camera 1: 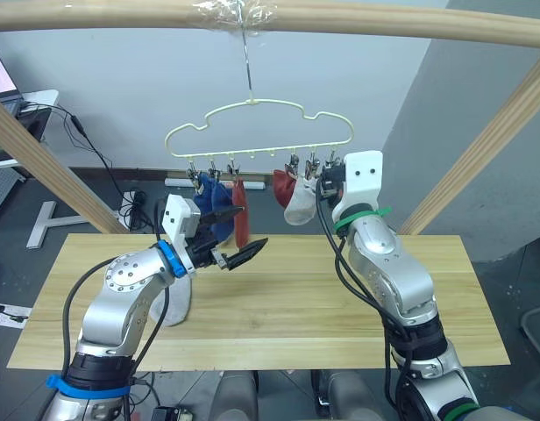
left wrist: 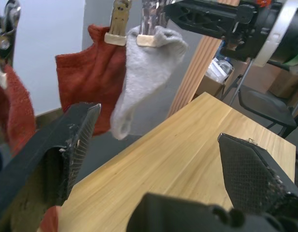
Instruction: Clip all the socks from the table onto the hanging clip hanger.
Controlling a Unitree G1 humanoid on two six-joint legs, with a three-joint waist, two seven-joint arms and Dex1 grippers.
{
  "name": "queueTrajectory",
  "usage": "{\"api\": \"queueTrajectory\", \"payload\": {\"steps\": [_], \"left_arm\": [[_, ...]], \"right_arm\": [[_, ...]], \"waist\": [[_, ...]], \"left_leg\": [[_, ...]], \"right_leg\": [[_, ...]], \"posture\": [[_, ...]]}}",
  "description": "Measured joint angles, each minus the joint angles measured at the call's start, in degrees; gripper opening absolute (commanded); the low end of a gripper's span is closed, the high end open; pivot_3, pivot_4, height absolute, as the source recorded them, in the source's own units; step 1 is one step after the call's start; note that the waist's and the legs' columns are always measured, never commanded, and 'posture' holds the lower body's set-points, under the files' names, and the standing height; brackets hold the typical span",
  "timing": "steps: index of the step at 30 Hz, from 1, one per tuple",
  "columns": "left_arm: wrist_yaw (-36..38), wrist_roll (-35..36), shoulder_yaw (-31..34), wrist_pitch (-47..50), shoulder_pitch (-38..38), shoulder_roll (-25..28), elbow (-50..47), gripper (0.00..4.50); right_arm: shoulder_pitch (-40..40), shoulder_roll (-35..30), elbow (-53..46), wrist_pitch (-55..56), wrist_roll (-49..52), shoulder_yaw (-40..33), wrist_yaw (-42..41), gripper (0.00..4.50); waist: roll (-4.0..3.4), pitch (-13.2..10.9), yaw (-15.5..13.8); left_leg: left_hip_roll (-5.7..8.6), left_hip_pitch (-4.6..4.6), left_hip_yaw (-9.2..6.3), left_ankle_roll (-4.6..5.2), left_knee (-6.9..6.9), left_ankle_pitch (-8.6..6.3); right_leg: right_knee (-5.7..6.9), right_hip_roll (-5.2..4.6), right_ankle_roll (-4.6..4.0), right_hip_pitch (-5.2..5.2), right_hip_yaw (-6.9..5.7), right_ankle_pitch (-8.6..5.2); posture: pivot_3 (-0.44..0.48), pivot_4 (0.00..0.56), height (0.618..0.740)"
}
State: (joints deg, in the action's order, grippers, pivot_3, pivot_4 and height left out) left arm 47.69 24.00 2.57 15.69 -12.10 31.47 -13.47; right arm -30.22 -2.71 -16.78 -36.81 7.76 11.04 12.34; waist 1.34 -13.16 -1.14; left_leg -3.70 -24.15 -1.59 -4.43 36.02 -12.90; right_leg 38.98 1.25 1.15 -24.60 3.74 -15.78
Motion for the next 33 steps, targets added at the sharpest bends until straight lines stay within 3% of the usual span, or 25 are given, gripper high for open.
{"api": "queueTrajectory", "payload": {"steps": [13,19,22,26,33], "left_arm": [[-1.38,0.50,0.00,3.53,-1.09,-0.16,-3.38,4.50],[-2.19,4.54,0.10,6.75,-1.69,-0.85,-6.20,4.50],[-2.68,4.98,0.10,7.39,-2.02,-0.92,-6.57,4.50],[-3.35,5.04,0.10,7.65,-2.02,-0.93,-6.57,4.50],[-4.24,4.41,0.09,7.27,-1.62,-1.02,-6.75,4.50]], "right_arm": [[-3.23,2.65,6.10,2.73,-2.70,-2.65,-2.87,1.76],[-3.49,3.07,7.10,3.65,-3.92,-3.25,-3.55,1.76],[-3.55,3.42,7.11,3.92,-4.36,-3.54,-3.70,1.20],[-3.59,3.58,7.15,4.26,-4.54,-4.21,-4.26,0.02],[-3.76,3.71,7.15,4.60,-4.87,-4.33,-5.37,0.01]], "waist": [[0.00,0.00,-0.22],[0.00,0.00,-0.24],[0.00,0.00,-0.24],[0.00,0.00,-0.25],[0.00,0.00,-0.25]], "left_leg": [[0.00,0.00,0.00,0.00,0.00,0.00],[0.00,0.00,-0.01,0.00,0.00,0.00],[0.00,0.01,0.00,0.00,0.00,0.00],[0.00,0.00,0.00,0.00,0.00,0.00],[0.00,0.01,0.00,0.00,0.00,0.00]], "right_leg": [[0.01,0.00,-0.12,0.00,-0.01,0.07],[0.01,0.00,-0.22,0.00,-0.01,0.13],[0.02,0.00,-0.23,0.00,-0.01,0.13],[0.02,0.00,-0.24,0.00,-0.01,0.14],[0.02,0.00,-0.24,0.00,-0.01,0.14]], "posture": [[0.190,0.224,0.740],[0.193,0.226,0.740],[0.193,0.224,0.740],[0.193,0.224,0.740],[0.189,0.220,0.740]]}}
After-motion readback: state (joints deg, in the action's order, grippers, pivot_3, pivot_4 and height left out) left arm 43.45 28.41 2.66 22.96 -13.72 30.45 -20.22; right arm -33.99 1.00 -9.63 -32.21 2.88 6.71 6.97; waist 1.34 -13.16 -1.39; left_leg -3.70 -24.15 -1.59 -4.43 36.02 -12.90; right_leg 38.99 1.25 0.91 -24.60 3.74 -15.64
